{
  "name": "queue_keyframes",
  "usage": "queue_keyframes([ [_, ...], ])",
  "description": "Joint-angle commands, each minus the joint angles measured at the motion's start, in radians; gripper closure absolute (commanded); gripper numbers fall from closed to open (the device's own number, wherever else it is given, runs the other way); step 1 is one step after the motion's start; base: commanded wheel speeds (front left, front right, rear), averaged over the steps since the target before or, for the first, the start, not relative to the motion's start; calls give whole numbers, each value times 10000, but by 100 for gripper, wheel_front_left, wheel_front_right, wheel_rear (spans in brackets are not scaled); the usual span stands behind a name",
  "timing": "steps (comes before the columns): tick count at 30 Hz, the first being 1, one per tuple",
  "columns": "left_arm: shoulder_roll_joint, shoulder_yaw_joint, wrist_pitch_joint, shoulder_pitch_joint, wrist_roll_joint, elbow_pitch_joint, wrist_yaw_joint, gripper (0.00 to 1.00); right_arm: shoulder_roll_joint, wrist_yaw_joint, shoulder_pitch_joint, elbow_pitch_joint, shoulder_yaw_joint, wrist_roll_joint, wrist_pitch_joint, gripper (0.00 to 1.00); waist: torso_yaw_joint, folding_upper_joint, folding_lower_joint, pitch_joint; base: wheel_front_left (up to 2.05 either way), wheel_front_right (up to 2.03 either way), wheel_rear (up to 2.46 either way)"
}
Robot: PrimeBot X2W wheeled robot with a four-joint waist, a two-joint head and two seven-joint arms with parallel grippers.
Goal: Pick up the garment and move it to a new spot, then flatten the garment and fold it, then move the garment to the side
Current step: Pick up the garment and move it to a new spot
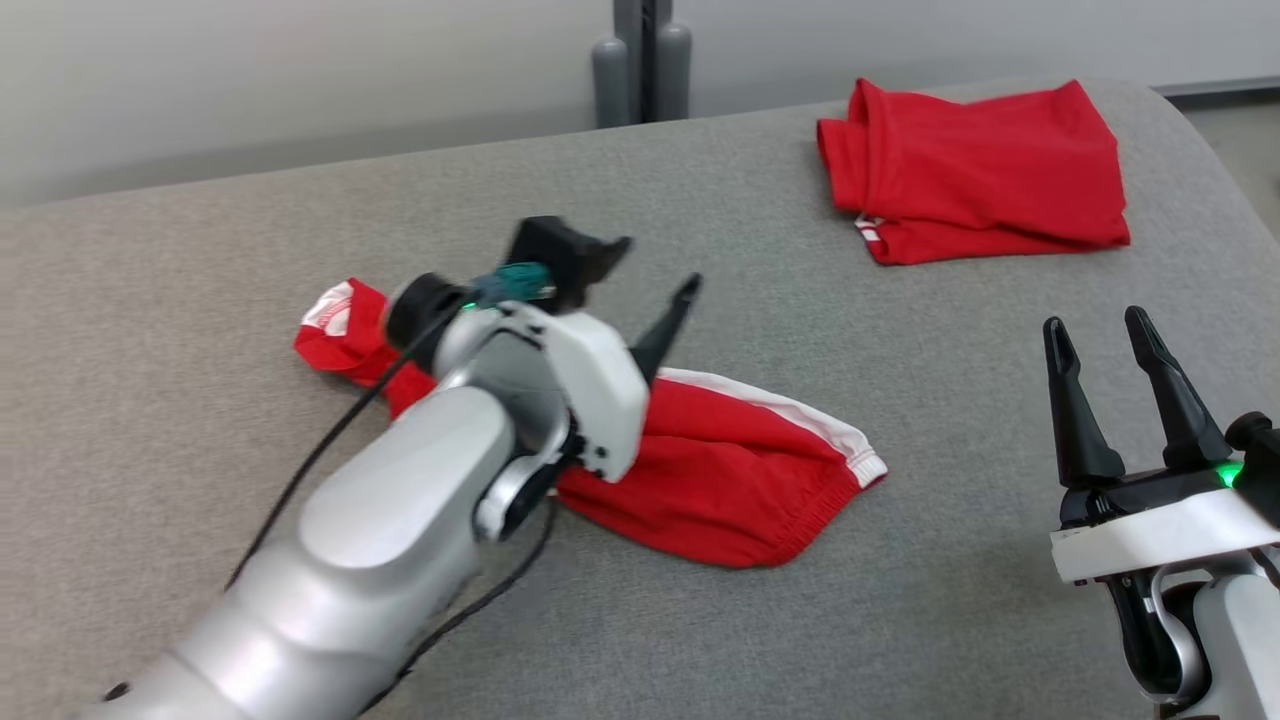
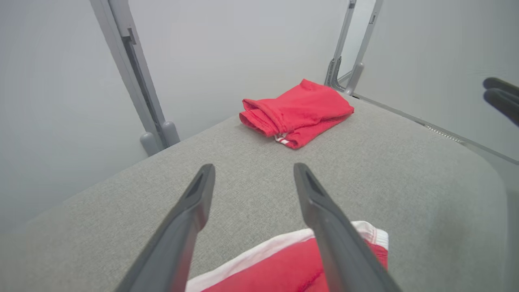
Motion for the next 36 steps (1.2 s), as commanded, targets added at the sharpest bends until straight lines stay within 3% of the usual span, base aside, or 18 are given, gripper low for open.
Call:
queue_keyframes([
  [1,358,170,-175,243,23,-183,200,0,-92,0,88,-58,-50,-59,-38,0,242,0,0,-178,0,0,0],
  [5,1198,617,-692,855,-44,-891,674,0,-79,0,234,-165,-138,-79,-38,0,449,0,0,-354,0,0,0],
  [6,1602,852,-993,1274,-79,-1287,964,0,-48,0,281,-238,-219,-103,-38,0,530,0,0,-444,0,0,0],
  [10,2318,1394,-1687,2219,-184,-2148,1594,0,61,0,451,-350,-363,-175,-38,0,665,0,0,-574,0,0,0],
  [20,3268,2949,-3416,4645,-188,-3759,2944,0,309,0,838,-642,-532,-405,-38,0,896,0,0,-740,0,0,0],
  [24,3233,3783,-3514,5575,167,-4420,3134,0,490,0,1035,-787,-633,-484,-38,0,962,0,0,-795,0,0,0],
  [28,2920,4638,-3508,6421,632,-4920,3047,0,537,2,1166,-813,-611,-520,-38,0,959,0,0,-848,0,0,0],
  [36,1864,6362,-3509,8087,1927,-5249,2432,0,628,0,1436,-682,-557,-566,-38,0,960,0,0,-1012,0,0,0],
])
